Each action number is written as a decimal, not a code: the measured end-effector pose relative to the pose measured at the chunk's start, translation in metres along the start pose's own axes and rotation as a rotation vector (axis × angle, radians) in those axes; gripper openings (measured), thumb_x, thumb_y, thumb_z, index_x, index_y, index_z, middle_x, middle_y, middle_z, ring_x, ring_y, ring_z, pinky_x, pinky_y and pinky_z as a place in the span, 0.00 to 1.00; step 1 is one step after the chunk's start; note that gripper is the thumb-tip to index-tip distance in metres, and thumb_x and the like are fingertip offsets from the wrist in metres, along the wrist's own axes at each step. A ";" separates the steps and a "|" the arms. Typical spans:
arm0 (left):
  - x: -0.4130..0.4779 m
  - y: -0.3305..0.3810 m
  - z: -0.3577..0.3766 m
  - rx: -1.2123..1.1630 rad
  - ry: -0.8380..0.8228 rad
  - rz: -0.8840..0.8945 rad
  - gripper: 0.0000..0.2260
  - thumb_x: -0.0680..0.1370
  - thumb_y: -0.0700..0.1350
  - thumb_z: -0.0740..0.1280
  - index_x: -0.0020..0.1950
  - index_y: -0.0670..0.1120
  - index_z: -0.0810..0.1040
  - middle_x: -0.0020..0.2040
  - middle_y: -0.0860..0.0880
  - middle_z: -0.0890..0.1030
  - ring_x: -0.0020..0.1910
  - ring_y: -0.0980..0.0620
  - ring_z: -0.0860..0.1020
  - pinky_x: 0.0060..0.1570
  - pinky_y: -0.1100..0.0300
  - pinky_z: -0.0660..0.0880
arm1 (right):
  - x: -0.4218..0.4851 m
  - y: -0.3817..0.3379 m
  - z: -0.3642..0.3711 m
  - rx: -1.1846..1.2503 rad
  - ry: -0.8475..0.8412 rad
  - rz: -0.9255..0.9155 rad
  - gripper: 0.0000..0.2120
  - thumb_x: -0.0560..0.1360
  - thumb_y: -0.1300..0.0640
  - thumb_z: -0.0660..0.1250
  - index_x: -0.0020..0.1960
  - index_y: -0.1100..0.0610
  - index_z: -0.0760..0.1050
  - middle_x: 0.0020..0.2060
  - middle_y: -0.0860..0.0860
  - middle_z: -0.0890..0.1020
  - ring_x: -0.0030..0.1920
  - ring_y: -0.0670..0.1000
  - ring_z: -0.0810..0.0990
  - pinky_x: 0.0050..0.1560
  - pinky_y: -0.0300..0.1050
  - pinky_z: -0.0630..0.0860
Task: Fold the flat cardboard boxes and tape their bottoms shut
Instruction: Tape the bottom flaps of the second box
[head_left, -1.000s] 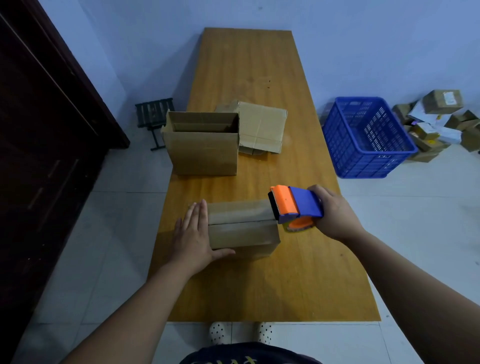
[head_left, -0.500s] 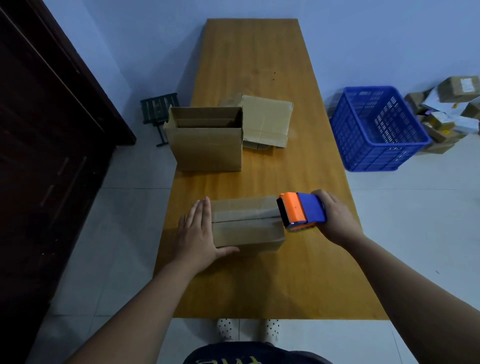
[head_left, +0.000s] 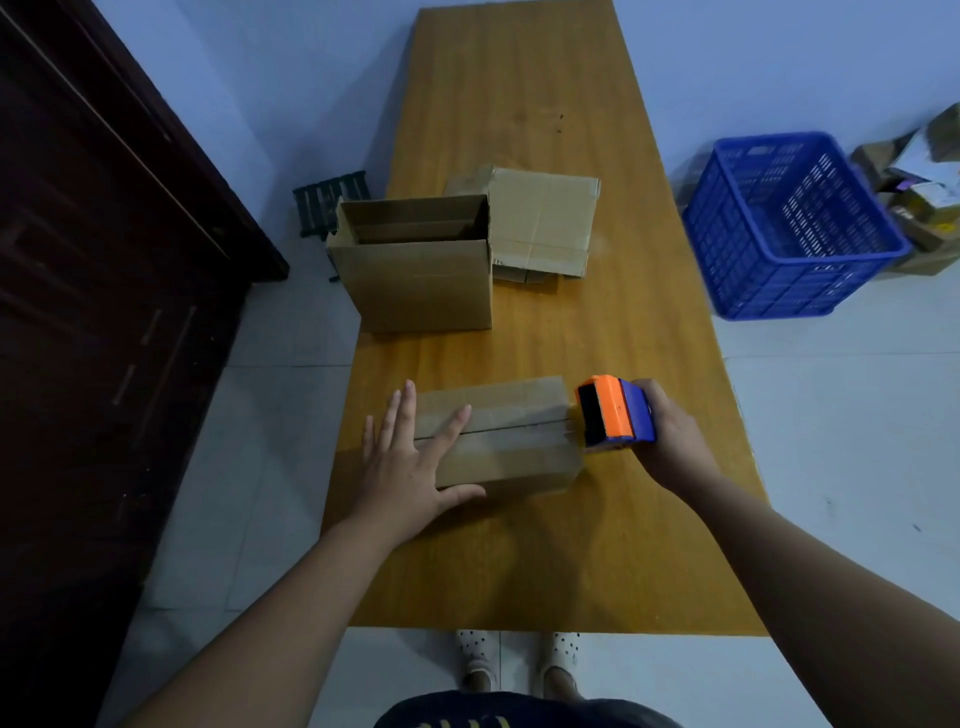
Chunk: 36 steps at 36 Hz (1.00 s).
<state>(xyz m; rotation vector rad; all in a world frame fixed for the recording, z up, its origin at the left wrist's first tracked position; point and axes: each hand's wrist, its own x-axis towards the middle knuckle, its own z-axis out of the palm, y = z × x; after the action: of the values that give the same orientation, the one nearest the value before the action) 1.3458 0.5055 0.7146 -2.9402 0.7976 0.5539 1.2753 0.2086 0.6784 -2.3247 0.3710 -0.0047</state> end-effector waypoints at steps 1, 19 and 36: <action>0.000 0.000 0.000 0.013 -0.005 -0.004 0.40 0.65 0.76 0.46 0.71 0.67 0.30 0.69 0.46 0.22 0.72 0.46 0.28 0.72 0.43 0.36 | 0.000 0.001 0.001 0.013 0.001 0.008 0.12 0.75 0.60 0.70 0.56 0.55 0.69 0.41 0.45 0.76 0.42 0.44 0.76 0.40 0.37 0.71; 0.022 0.028 -0.018 -0.291 0.099 0.074 0.26 0.80 0.61 0.46 0.77 0.58 0.46 0.77 0.54 0.38 0.76 0.54 0.37 0.69 0.48 0.30 | 0.002 -0.011 0.019 0.033 -0.026 -0.072 0.22 0.72 0.55 0.73 0.62 0.52 0.68 0.51 0.46 0.75 0.48 0.42 0.74 0.46 0.34 0.70; 0.057 0.019 -0.015 -0.154 0.122 -0.106 0.29 0.79 0.64 0.43 0.78 0.54 0.49 0.79 0.51 0.50 0.77 0.49 0.45 0.72 0.45 0.36 | 0.000 -0.029 0.010 -0.105 -0.162 -0.118 0.48 0.70 0.49 0.75 0.79 0.49 0.47 0.63 0.43 0.66 0.63 0.43 0.67 0.62 0.43 0.69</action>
<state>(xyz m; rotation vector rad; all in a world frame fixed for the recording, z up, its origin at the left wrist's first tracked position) 1.3873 0.4597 0.7098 -3.1615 0.6297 0.4517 1.2839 0.2349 0.6916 -2.4274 0.1561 0.1475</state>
